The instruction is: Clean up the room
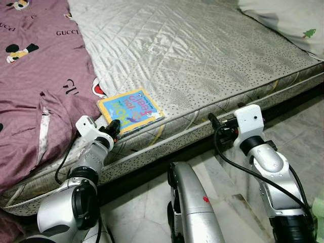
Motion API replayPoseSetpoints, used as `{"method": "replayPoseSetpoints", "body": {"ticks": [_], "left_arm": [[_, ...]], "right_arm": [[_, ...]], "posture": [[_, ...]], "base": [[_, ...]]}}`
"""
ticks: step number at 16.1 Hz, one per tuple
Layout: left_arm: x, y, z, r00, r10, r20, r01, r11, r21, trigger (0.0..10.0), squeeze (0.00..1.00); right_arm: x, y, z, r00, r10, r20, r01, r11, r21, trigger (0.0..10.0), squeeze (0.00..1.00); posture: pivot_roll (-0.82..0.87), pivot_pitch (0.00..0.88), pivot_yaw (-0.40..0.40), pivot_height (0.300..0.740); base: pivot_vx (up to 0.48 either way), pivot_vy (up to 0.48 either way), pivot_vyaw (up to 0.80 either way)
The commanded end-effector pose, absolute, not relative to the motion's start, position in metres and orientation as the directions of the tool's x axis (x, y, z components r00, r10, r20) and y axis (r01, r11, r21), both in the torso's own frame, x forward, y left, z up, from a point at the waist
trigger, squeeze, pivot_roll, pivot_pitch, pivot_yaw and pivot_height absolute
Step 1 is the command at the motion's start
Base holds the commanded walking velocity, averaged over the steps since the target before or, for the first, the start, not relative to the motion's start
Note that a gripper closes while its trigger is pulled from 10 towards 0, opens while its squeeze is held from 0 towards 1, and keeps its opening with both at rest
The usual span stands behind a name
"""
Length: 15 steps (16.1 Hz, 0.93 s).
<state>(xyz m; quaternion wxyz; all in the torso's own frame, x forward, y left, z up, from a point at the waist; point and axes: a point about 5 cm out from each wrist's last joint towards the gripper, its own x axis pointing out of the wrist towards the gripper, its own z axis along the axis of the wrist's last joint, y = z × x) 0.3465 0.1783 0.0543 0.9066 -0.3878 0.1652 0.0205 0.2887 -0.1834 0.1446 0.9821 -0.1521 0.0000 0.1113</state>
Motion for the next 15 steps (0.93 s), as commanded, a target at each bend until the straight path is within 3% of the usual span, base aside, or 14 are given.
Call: {"method": "replayPoseSetpoints", "body": {"ticks": [1, 8, 13, 14, 15], "left_arm": [[0.351, 0.18, 0.06, 0.948, -0.077, -0.308, -0.169, 0.699, -0.694, 0.0, 0.0], [0.356, 0.199, 0.07, 0.952, -0.018, -0.306, -0.205, 0.707, -0.677, 0.0, 0.0], [0.362, 0.203, 0.082, 0.956, -0.033, -0.293, -0.163, 0.769, -0.618, 0.0, 0.0], [0.361, 0.205, 0.079, 0.95, -0.011, -0.312, -0.188, 0.778, -0.599, 10.0, 0.0], [0.356, 0.208, 0.071, 0.938, 0.027, -0.346, -0.24, 0.77, -0.592, 10.0, 1.0]], "right_arm": [[0.291, -0.181, 0.145, 0.975, 0.221, -0.025, -0.218, 0.93, -0.297, 10.0, 0.0], [0.303, -0.167, 0.147, 0.97, 0.241, 0.012, -0.229, 0.934, -0.275, 10.0, 0.0], [0.31, -0.156, 0.145, 0.968, 0.247, 0.035, -0.231, 0.939, -0.253, 10.0, 0.0], [0.31, -0.154, 0.143, 0.968, 0.247, 0.042, -0.229, 0.942, -0.247, 10.0, 0.0], [0.308, -0.156, 0.141, 0.969, 0.242, 0.039, -0.226, 0.943, -0.243, 10.0, 0.0]], "posture": [[-0.32, 0.036, -0.038, 0.483], [-0.29, 0.0, -0.017, 0.483], [-0.26, 0.0, 0.006, 0.483], [-0.25, 0.0, 0.01, 0.483], [-0.25, 0.0, 0.01, 0.483]], "base": [[0.0, 0.0, 0.0], [0.0, 0.0, 0.0], [0.0, 0.0, 0.0], [0.0, 0.0, 0.0], [0.0, 0.0, 0.0]]}}
